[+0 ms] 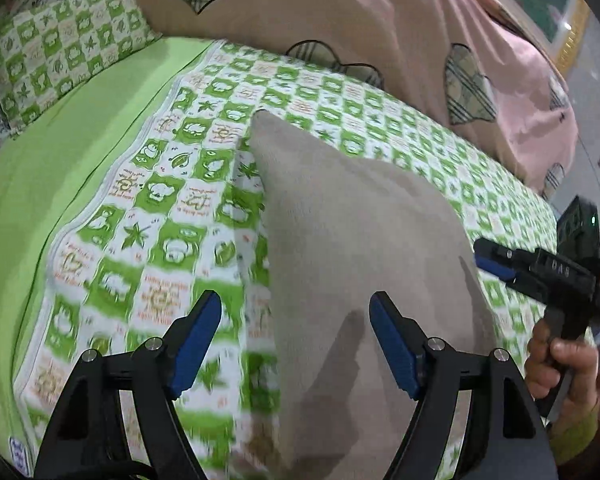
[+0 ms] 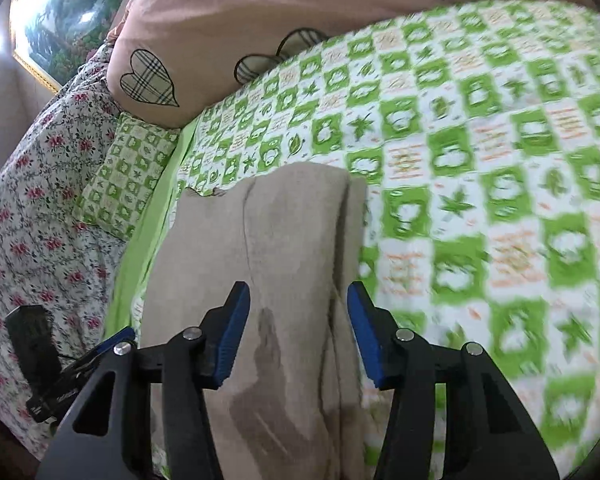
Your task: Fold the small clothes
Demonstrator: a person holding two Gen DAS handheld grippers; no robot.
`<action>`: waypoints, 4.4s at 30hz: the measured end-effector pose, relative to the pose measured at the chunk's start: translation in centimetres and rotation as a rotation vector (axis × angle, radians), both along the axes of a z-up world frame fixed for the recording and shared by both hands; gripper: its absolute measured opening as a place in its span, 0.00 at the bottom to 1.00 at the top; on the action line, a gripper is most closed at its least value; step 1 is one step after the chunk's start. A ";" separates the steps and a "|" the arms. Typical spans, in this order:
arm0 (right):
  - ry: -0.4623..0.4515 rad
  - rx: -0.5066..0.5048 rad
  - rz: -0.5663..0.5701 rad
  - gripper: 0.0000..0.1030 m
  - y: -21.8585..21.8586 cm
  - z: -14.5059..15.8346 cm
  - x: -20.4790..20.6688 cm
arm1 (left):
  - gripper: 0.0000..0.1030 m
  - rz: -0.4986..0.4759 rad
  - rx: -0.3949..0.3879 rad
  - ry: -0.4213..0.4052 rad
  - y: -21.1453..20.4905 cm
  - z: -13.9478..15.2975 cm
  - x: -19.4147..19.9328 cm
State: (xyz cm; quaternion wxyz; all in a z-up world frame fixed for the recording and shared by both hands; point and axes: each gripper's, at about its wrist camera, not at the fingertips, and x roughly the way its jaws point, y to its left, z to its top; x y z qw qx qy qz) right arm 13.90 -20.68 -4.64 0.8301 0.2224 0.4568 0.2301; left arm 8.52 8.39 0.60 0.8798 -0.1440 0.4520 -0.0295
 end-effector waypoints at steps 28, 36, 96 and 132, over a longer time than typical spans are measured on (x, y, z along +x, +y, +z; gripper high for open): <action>-0.038 -0.122 -0.066 0.32 0.1 2.2 -4.1 | 0.75 0.004 0.054 0.003 -0.7 -0.6 -0.3; -0.095 -0.134 -0.030 0.47 0.3 3.5 -9.7 | 0.75 0.014 0.143 -0.006 -1.3 0.5 -6.2; -0.116 -0.356 0.147 0.81 5.9 0.7 -19.3 | 0.81 -0.067 0.340 0.062 -5.6 -0.7 -13.7; -0.146 -0.361 0.179 0.82 6.8 1.9 -15.8 | 0.81 -0.053 0.299 0.026 -5.5 0.4 -11.1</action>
